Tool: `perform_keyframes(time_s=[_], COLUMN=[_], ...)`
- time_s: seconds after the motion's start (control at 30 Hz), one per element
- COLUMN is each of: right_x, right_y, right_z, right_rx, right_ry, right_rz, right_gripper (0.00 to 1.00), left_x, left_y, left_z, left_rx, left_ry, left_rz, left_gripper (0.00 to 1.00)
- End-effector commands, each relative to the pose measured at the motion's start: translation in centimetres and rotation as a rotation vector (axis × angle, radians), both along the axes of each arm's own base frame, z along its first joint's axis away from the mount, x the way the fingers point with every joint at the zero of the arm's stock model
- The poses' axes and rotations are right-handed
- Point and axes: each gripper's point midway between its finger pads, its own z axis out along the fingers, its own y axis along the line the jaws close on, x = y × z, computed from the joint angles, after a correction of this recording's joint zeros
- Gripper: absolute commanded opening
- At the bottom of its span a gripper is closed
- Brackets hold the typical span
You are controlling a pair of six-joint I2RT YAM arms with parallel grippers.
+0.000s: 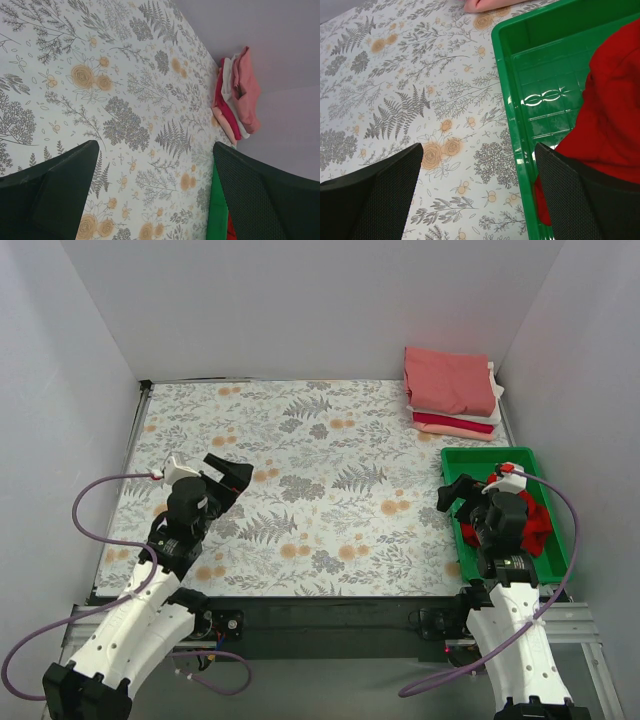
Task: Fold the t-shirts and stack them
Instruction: Grab the tshirt from the pile
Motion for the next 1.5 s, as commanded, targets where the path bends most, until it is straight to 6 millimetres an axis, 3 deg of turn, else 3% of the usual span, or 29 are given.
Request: perform_keyframes(time_s=[0.0,0.13,0.17,0.27,0.33,0.47,0.67,0.77,0.97,1.07,1.1,1.2,1.33,1.43,1.47], right_x=[0.5,0.7,0.6,0.0,0.3,0.0,-0.4,-1.2,-1.5,-0.6,-0.2,1.3,2.7,3.5,3.6], right_y=[0.1,-0.9,-2.8,-5.8,-6.7,-10.3,-13.1,-14.4,-14.7,-13.5,-13.2,-12.6,-12.2,-10.9,-9.5], right_z=[2.8,3.3,3.6,2.9,2.8,0.9,-1.6,-4.5,-10.2,-11.6,-11.6,-9.5,-4.4,1.3,3.8], right_rx=[0.001,-0.011,-0.023,-0.056,-0.099,-0.169,-0.139,-0.106,0.003,0.052,0.061,0.068,0.042,0.019,0.028], right_ry=[-0.070,-0.079,-0.068,0.017,0.083,0.255,0.398,0.505,0.679,0.714,0.702,0.611,0.449,0.275,0.190], right_rz=[0.006,-0.056,-0.169,-0.347,-0.379,-0.512,-0.590,-0.630,-0.614,-0.523,-0.499,-0.430,-0.367,-0.272,-0.203], right_gripper=[0.98,0.98,0.98,0.98,0.98,0.98,0.98,0.98,0.98,0.80,0.54,0.23,0.09,0.08,0.08], left_x=[-0.2,-0.1,-0.1,-0.2,-0.1,0.2,0.2,0.3,0.3,0.4,0.4,0.2,-0.1,-0.2,-0.3], left_y=[-0.7,-1.0,-1.2,-1.6,-1.5,-2.0,-2.4,-2.5,-2.9,-2.7,-2.6,-2.6,-2.6,-2.9,-3.2], left_z=[0.3,-0.3,-0.3,-0.7,-1.1,-1.1,-1.8,-1.9,-2.3,-2.1,-2.0,-2.1,-1.2,-0.9,-0.4], left_rx=[0.025,0.042,0.047,0.054,0.056,0.069,0.069,0.063,0.059,0.065,0.066,0.068,0.053,0.035,0.027], left_ry=[0.031,0.046,0.045,0.046,0.049,0.041,0.063,0.070,0.085,0.089,0.087,0.088,0.060,0.036,0.009], left_rz=[-0.054,-0.074,-0.086,-0.114,-0.108,-0.136,-0.155,-0.158,-0.175,-0.167,-0.164,-0.163,-0.169,-0.183,-0.200], left_gripper=[0.98,0.98,0.98,0.98,0.98,0.98,0.98,0.98,0.98,0.98,0.98,0.98,0.98,0.98,0.98])
